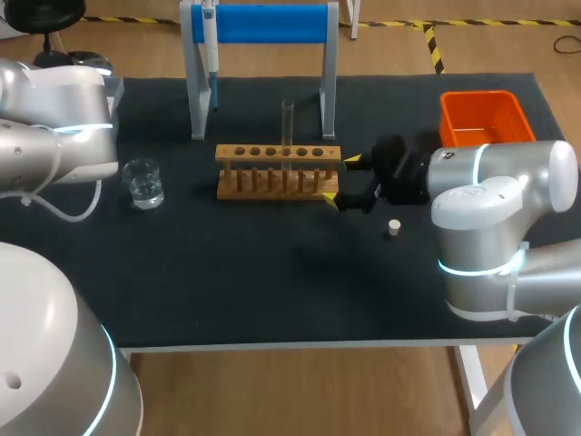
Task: Invert the test tube, pick up the pipette, mount the tip to pipette, aspirate from beaker and dispense into the tube, eject the tip, return the pipette, and cap with the stopper.
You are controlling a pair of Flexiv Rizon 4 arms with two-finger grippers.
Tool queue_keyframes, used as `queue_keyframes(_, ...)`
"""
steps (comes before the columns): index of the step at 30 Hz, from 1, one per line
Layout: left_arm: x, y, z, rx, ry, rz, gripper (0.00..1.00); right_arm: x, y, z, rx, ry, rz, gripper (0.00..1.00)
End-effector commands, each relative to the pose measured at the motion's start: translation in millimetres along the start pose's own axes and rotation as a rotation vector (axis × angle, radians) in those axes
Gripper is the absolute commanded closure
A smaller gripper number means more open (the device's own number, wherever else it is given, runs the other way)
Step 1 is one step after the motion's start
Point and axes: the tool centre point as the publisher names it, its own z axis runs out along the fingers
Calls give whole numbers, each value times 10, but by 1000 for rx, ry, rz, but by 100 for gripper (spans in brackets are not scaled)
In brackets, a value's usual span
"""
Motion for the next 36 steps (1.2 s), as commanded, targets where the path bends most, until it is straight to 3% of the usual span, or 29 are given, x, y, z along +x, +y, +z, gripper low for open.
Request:
queue_keyframes(1, 17, -2, -1, 9, -3, 1, 100, -3, 3, -9, 2, 2, 0, 0)
queue_keyframes(16, 39, -86, -134, 30, -20, 8, 100, -3, 3, -9, 2, 2, 0, 0)
queue_keyframes(36, 38, -281, -567, 102, -67, 19, 100, -3, 3, -9, 2, 2, 0, 0)
